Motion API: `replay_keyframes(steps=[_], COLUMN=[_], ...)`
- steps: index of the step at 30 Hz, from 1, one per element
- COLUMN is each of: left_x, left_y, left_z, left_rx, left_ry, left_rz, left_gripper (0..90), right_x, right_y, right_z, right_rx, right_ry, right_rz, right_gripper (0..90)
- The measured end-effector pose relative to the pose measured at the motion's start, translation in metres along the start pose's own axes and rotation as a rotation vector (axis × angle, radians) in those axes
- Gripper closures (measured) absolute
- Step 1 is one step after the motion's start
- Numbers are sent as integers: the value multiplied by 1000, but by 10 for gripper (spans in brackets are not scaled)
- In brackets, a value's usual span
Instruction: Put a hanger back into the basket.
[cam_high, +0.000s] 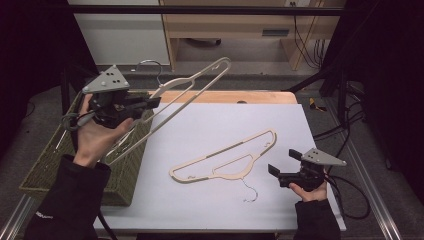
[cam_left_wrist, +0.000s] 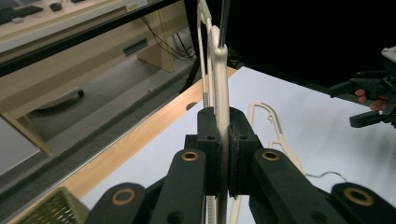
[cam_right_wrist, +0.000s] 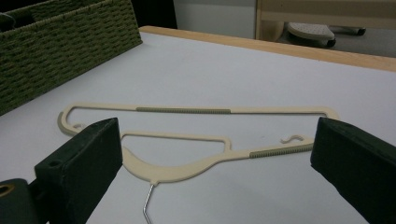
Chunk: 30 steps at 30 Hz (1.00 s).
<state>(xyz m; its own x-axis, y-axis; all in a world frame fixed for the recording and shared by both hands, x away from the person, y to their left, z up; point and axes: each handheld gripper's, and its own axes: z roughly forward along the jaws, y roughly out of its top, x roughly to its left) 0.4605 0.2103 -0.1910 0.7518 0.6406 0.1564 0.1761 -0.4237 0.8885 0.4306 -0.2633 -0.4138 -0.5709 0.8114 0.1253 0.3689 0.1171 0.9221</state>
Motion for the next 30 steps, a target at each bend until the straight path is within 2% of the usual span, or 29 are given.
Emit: replay_keyframes(steps=[4, 13, 23, 30], left_x=[11, 41, 79, 96], left_y=[0, -12, -45, -72], left_z=[-12, -34, -55, -61], left_rx=[-12, 1, 21, 48], left_ry=[22, 85, 143, 171], left_rz=[-14, -14, -28, -21], left_gripper=[857, 857, 857, 857], right_x=[0, 2, 2, 2], right_y=[0, 1, 0, 0], right_z=[0, 1, 1, 2], right_rx=[4, 6, 10, 11], right_ry=[5, 1, 1, -3], right_rz=[-4, -10, -6, -7], right_gripper=[19, 17, 17, 17])
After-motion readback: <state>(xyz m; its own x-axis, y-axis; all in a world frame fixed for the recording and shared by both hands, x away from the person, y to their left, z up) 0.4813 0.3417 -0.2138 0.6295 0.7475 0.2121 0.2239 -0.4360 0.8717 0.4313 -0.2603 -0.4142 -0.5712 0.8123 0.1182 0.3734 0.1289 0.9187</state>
